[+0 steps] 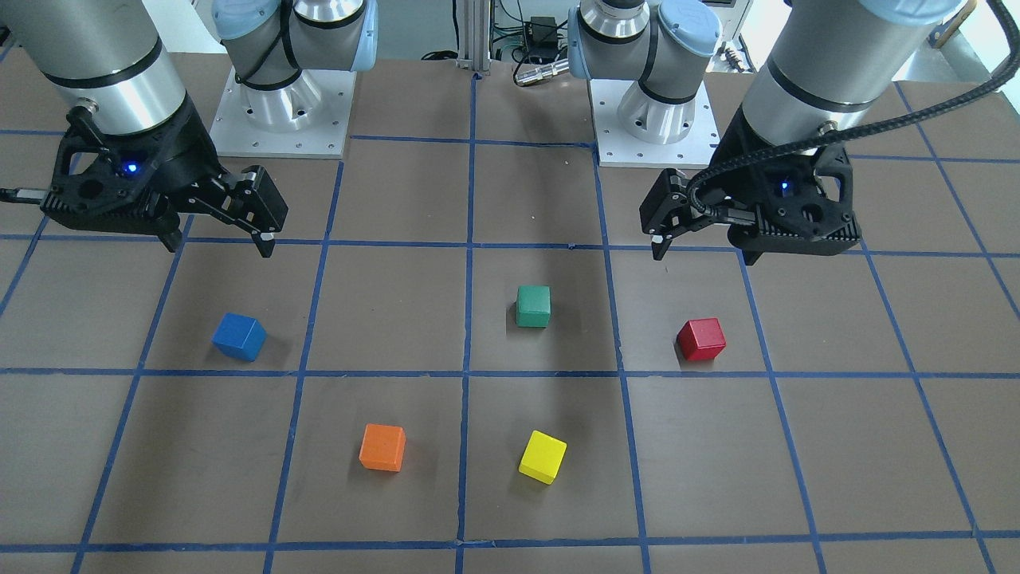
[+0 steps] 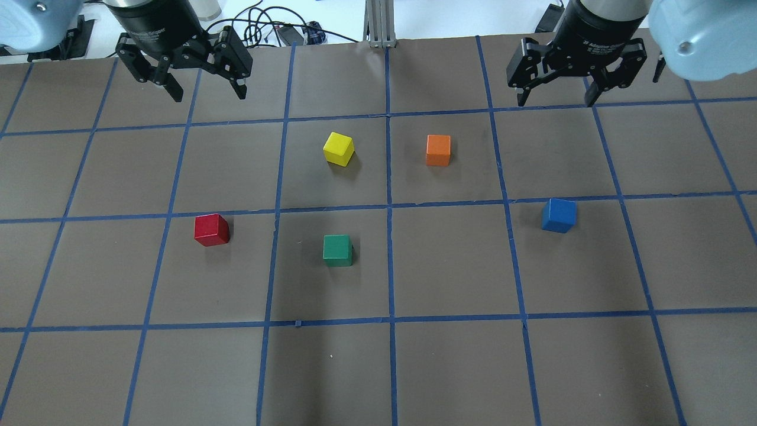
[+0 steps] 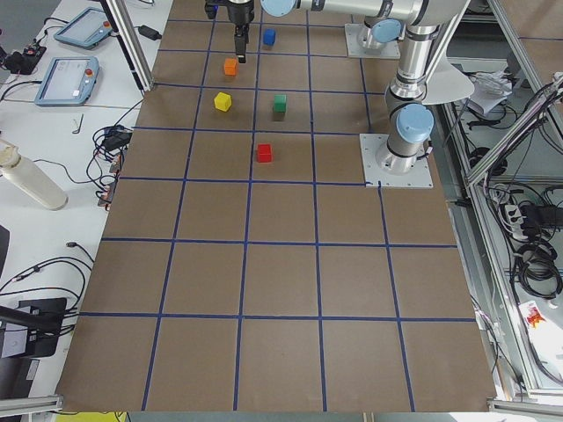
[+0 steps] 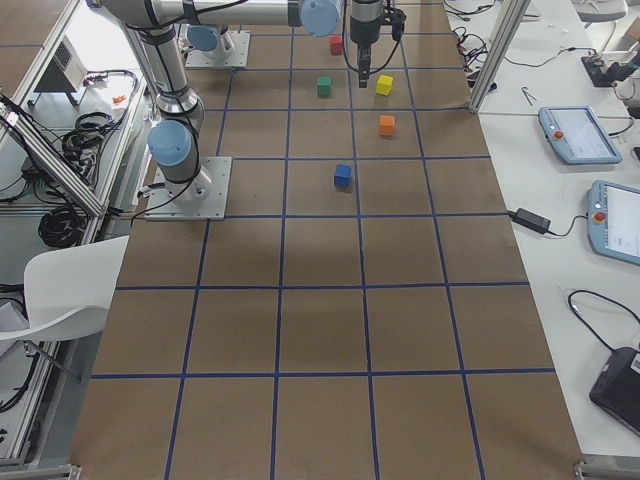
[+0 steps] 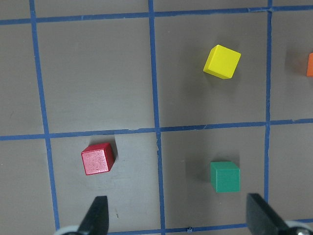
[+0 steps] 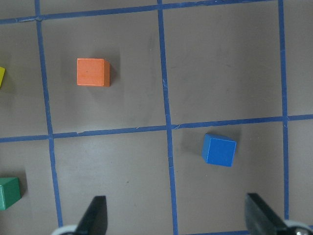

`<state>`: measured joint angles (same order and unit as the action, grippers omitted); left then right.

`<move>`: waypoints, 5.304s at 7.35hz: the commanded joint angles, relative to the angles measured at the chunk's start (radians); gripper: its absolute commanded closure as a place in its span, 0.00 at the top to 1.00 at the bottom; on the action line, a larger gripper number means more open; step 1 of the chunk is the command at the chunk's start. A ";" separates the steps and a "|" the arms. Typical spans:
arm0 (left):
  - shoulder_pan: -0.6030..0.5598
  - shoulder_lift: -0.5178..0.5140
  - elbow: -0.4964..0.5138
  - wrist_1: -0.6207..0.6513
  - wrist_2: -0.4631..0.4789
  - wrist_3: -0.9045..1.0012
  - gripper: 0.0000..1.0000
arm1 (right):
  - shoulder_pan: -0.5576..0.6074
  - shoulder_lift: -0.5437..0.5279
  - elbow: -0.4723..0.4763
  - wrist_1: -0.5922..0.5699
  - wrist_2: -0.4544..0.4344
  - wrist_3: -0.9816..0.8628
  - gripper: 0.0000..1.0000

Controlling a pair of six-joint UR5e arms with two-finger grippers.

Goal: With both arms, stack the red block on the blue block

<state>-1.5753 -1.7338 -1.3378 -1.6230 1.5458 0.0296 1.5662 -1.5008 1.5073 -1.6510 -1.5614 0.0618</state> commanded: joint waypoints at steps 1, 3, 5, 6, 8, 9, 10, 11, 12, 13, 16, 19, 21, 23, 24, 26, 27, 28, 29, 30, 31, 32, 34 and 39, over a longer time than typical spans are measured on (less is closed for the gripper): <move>-0.002 -0.007 -0.003 -0.002 -0.009 -0.002 1.00 | 0.000 -0.028 0.045 -0.018 0.001 0.003 1.00; -0.002 -0.004 -0.009 0.000 -0.006 0.001 1.00 | 0.000 -0.023 0.033 -0.021 0.003 0.003 1.00; 0.000 0.010 -0.032 0.002 -0.006 0.010 1.00 | 0.000 -0.018 0.036 -0.021 0.003 0.004 1.00; 0.000 0.007 -0.034 0.002 -0.006 0.012 1.00 | 0.000 -0.021 0.039 -0.021 0.003 0.004 1.00; 0.000 0.007 -0.034 0.009 -0.004 0.018 1.00 | 0.000 -0.022 0.037 -0.021 0.003 0.003 1.00; 0.000 0.008 -0.035 0.009 -0.004 0.018 1.00 | 0.000 -0.026 0.040 -0.021 0.003 0.004 1.00; 0.000 0.008 -0.035 0.009 -0.004 0.019 1.00 | 0.000 -0.024 0.039 -0.019 0.001 0.003 1.00; 0.000 0.010 -0.035 0.009 0.002 0.021 1.00 | 0.000 -0.024 0.037 -0.018 0.003 0.003 1.00; 0.006 0.008 -0.035 0.011 0.003 0.033 1.00 | 0.000 -0.024 0.039 -0.021 0.003 0.003 1.00; 0.026 0.008 -0.034 0.012 0.003 0.073 1.00 | 0.000 -0.024 0.036 -0.019 0.001 -0.003 1.00; 0.165 -0.016 -0.096 0.060 -0.003 0.218 1.00 | -0.002 -0.024 0.037 -0.018 0.000 -0.007 1.00; 0.231 -0.033 -0.358 0.407 -0.001 0.282 1.00 | -0.002 -0.024 0.043 -0.019 0.000 -0.008 1.00; 0.241 -0.047 -0.551 0.608 0.007 0.236 1.00 | -0.002 -0.026 0.047 -0.018 0.000 -0.008 1.00; 0.242 -0.073 -0.630 0.636 0.007 0.081 1.00 | -0.002 -0.026 0.047 -0.018 -0.002 -0.008 1.00; 0.241 -0.076 -0.673 0.678 0.008 0.079 1.00 | -0.003 -0.026 0.047 -0.018 -0.002 -0.008 1.00; 0.241 -0.107 -0.750 0.790 0.010 0.076 1.00 | -0.002 -0.026 0.047 -0.016 -0.003 -0.007 1.00; 0.242 -0.116 -0.747 0.790 0.011 0.078 1.00 | -0.003 -0.026 0.047 -0.016 -0.003 -0.007 1.00; 0.242 -0.121 -0.748 0.792 0.038 0.079 1.00 | -0.002 -0.027 0.047 -0.016 -0.003 -0.005 1.00; 0.242 -0.122 -0.742 0.799 0.066 0.082 0.87 | -0.002 -0.027 0.047 -0.016 -0.003 -0.004 1.00; 0.242 -0.128 -0.742 0.811 0.086 0.088 0.57 | -0.002 -0.027 0.047 -0.016 -0.002 -0.004 1.00; 0.239 -0.127 -0.742 0.811 0.098 0.089 0.34 | -0.002 -0.027 0.047 -0.016 -0.002 -0.002 1.00; 0.239 -0.130 -0.739 0.815 0.124 0.079 0.20 | -0.002 -0.027 0.047 -0.016 -0.003 -0.004 1.00; 0.210 -0.107 -0.698 0.812 0.122 0.075 0.12 | -0.002 -0.027 0.045 -0.016 -0.002 0.000 1.00; -0.130 -0.076 -0.381 0.493 0.053 -0.103 0.11 | -0.002 -0.027 0.047 -0.015 -0.003 -0.005 1.00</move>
<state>-1.6056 -1.8167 -1.7712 -1.0617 1.6306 -0.0052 1.5647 -1.5279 1.5539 -1.6666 -1.5644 0.0593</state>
